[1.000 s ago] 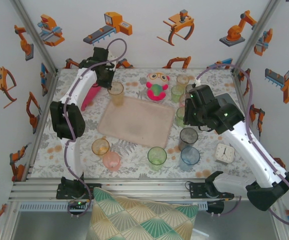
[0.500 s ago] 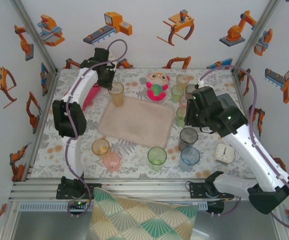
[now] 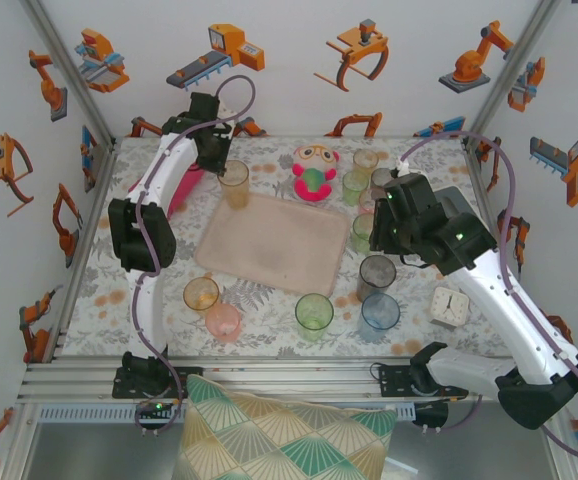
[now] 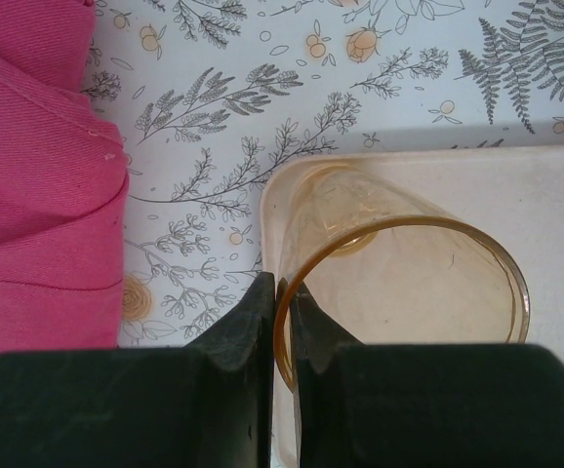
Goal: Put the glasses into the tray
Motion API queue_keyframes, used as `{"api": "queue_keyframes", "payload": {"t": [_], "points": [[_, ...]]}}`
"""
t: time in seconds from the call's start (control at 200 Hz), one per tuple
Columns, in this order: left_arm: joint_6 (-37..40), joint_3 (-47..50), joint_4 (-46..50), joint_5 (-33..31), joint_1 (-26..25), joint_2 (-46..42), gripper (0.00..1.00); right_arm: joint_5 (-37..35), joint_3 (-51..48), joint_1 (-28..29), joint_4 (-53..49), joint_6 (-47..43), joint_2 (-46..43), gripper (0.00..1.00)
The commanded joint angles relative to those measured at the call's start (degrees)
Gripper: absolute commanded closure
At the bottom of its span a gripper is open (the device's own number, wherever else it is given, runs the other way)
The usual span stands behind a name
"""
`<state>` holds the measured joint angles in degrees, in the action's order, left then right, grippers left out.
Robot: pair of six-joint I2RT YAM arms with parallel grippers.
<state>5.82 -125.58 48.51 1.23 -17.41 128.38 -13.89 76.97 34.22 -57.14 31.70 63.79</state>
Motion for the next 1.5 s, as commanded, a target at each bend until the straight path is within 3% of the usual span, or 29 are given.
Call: {"api": "queue_keyframes", "payload": {"t": [0.0, 0.31, 0.526, 0.811, 1.031, 1.327, 1.492], "points": [[0.2, -2.2, 1.2, -0.5, 0.6, 1.2, 0.85, -1.6, -0.1, 0.2, -0.2, 0.6, -0.7, 0.57], [0.3, -2.6, 1.7, -0.3, 1.0, 1.5, 0.75, -1.6, -0.1, 0.2, -0.2, 0.5, -0.7, 0.56], [0.2, -3.9, 2.8, 0.2, 1.1, 1.2, 0.62, -1.8, 0.4, 0.2, -0.5, 0.5, -0.6, 0.54], [-0.2, -5.5, 5.0, 1.3, 1.1, -1.6, 0.56, -2.0, 0.7, 0.2, -1.0, 0.4, -1.6, 0.53], [-1.3, -2.9, 5.8, 4.1, 0.8, -10.2, 0.54, -4.0, 3.4, 0.2, -4.6, 0.0, -1.4, 0.53], [1.7, 2.6, 9.5, 6.0, -0.3, -25.1, 0.3, -0.9, 7.6, 0.9, -9.7, -1.4, 0.1, 0.52], [7.3, 13.9, 11.9, 14.1, -0.7, -36.3, 0.18, -2.9, 10.7, 8.1, -12.5, -1.5, 3.5, 0.52]]}}
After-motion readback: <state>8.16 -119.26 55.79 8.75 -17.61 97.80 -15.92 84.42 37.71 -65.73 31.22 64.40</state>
